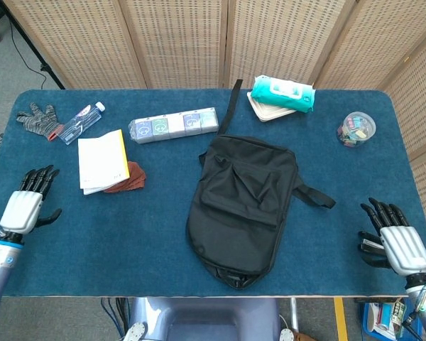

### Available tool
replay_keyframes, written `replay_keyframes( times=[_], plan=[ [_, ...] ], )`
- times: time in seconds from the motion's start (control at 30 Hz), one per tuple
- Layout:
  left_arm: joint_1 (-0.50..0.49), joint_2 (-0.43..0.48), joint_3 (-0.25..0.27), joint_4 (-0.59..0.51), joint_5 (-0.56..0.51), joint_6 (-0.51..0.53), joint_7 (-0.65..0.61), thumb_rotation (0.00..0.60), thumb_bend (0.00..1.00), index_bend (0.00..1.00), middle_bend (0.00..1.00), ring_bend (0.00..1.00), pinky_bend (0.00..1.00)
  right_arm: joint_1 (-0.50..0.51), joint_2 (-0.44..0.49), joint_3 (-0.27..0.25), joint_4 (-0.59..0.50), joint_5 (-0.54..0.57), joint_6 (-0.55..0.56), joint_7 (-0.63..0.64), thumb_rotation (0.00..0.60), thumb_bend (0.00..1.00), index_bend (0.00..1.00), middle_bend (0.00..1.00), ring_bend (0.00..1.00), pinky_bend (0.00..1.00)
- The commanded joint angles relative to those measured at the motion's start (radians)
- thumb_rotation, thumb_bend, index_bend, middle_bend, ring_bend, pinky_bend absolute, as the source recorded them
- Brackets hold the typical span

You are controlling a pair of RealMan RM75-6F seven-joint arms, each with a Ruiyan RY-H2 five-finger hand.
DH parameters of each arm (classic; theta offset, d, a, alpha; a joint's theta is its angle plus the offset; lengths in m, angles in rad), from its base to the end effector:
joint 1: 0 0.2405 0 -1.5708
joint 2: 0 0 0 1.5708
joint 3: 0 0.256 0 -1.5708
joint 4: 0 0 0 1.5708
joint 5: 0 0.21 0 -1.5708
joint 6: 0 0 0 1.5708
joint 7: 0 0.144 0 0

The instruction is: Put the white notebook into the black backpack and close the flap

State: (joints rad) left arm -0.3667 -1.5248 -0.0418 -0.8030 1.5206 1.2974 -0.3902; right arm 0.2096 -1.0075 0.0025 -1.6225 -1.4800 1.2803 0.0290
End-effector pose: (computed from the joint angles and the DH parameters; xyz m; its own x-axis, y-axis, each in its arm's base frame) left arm -0.3596 0.2941 0.0923 0.4219 0.0436 0.9056 0.8966 -0.1682 -0.4096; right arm -0.3138 -0.2079 0.1645 0.4705 -0.1863 0.8625 -0.8823 -0.0868 0.4625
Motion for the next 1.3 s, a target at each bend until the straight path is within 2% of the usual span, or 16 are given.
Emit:
replay_keyframes(
  times=[0.03, 0.27, 0.8, 1.13, 1.3],
  plan=[
    [-0.044, -0.076, -0.011, 0.09, 0.014, -0.021, -0.013, 0.6, 0.27, 0.0, 0.0, 0.0, 0.0, 0.0, -0.001, 0.001, 0.001, 0.001, -0.002, 0.001, 0.6, 0.0, 0.0, 0.0, 0.0, 0.0],
    [-0.101, -0.173, -0.023, 0.206, 0.014, -0.058, -0.02, 0.6, 0.27, 0.0, 0.0, 0.0, 0.0, 0.003, -0.005, 0.005, 0.009, 0.007, -0.012, 0.004, 0.6, 0.0, 0.0, 0.0, 0.0, 0.0],
    [-0.16, -0.31, -0.024, 0.398, 0.003, -0.119, -0.032, 0.6, 0.27, 0.0, 0.0, 0.0, 0.0, 0.003, -0.008, 0.014, 0.016, 0.018, -0.021, 0.013, 0.6, 0.0, 0.0, 0.0, 0.0, 0.0],
    [-0.18, -0.34, -0.034, 0.452, -0.01, -0.119, -0.054, 0.6, 0.36, 0.0, 0.0, 0.0, 0.0, 0.003, -0.008, 0.017, 0.019, 0.024, -0.026, 0.013, 0.6, 0.0, 0.0, 0.0, 0.0, 0.0],
    [-0.187, -0.343, -0.03, 0.465, -0.012, -0.131, -0.044, 0.6, 0.38, 0.0, 0.0, 0.0, 0.03, 0.003, -0.01, 0.017, 0.018, 0.026, -0.031, 0.009, 0.6, 0.0, 0.0, 0.0, 0.0, 0.0]
  ],
)
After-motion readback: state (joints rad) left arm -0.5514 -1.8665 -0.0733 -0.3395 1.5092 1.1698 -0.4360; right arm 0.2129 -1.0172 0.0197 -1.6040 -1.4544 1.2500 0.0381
